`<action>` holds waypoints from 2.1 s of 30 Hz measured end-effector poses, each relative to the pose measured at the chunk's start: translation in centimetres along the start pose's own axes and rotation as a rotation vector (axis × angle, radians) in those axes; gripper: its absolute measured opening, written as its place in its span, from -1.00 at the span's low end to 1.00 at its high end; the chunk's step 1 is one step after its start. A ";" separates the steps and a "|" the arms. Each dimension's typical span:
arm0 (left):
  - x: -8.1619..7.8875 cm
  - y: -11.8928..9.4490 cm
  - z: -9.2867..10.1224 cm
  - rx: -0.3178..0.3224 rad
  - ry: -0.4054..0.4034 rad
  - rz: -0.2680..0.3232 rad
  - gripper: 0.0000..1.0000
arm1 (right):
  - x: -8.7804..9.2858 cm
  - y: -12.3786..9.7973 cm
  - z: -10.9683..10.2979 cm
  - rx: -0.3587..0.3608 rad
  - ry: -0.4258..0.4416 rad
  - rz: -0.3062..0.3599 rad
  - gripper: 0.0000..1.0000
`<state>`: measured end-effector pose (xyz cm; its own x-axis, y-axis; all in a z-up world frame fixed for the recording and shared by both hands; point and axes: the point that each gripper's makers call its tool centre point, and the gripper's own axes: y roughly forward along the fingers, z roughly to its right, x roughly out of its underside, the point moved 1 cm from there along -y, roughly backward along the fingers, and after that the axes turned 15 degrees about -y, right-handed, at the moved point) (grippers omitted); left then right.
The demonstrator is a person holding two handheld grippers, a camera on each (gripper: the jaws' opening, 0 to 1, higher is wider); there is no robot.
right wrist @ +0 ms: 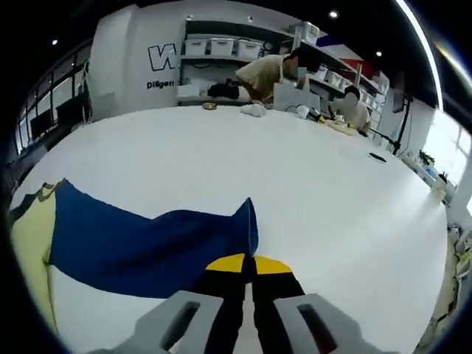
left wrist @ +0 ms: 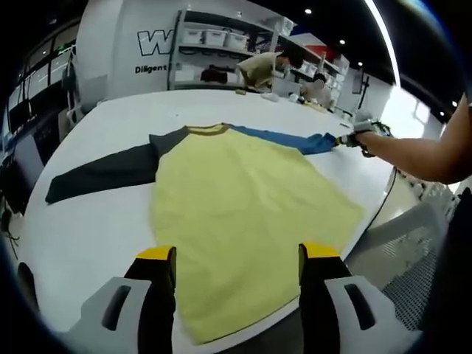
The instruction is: Fold the garment on the visible template until the final outline fits inside the template.
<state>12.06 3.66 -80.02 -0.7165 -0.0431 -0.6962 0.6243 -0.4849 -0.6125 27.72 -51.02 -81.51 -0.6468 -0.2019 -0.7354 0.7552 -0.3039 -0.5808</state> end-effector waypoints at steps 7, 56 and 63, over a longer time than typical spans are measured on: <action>-0.3 -0.1 0.2 0.012 0.003 0.012 0.27 | -3.8 -2.2 -2.0 -0.025 -0.125 0.063 -1.00; -2.2 -1.3 2.7 0.153 -0.010 0.114 0.88 | -23.6 -10.3 -33.8 -0.502 -0.536 0.428 -1.00; -2.2 -1.7 3.8 0.197 0.000 0.120 0.98 | -23.3 -11.7 -37.4 -0.561 -0.603 0.447 -1.00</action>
<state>11.34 1.24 -76.04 -0.6405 -0.1108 -0.7599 0.6324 -0.6376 -0.4400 37.89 -7.92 -70.68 -0.1114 -0.6878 -0.7173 0.7863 0.3804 -0.4868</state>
